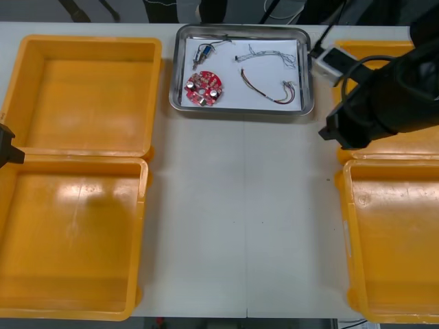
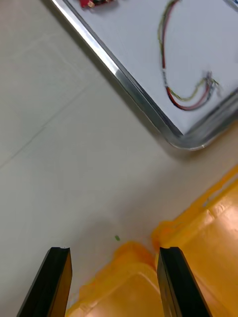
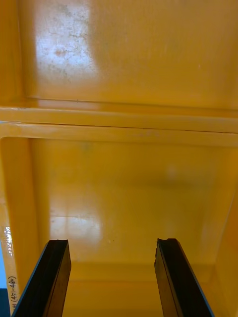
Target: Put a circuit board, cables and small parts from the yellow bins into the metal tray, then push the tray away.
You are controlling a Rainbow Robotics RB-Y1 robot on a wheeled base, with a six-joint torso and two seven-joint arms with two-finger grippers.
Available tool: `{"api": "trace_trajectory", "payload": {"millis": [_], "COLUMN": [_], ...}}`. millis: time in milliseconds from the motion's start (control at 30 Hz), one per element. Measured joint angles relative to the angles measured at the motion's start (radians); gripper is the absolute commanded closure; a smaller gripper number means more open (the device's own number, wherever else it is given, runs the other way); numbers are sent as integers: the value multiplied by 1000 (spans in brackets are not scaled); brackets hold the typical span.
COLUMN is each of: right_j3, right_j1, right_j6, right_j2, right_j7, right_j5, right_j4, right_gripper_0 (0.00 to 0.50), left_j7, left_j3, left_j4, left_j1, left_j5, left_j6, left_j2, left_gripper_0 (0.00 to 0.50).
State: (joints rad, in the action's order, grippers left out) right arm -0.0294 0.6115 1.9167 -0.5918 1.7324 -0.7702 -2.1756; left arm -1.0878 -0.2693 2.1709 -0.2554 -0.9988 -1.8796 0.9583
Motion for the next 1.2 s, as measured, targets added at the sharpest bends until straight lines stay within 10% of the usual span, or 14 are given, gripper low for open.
{"api": "trace_trajectory", "payload": {"millis": [467,1200], "right_j3": [287,478], "right_j1": [-281,-504], "right_j6": [0,0], "right_j2": [-106,-159], "right_j7": [-268,-272], "right_j5": [-105,-84], "right_j4": [-16,-27], "right_gripper_0": [0,0], "left_j7": [0,0], "left_j3": [0,0], "left_j4": [0,1], "left_j1": [1,2], "left_j5": [0,0], "left_j6": [0,0], "left_j2": [0,0], "left_gripper_0": [0,0]}}
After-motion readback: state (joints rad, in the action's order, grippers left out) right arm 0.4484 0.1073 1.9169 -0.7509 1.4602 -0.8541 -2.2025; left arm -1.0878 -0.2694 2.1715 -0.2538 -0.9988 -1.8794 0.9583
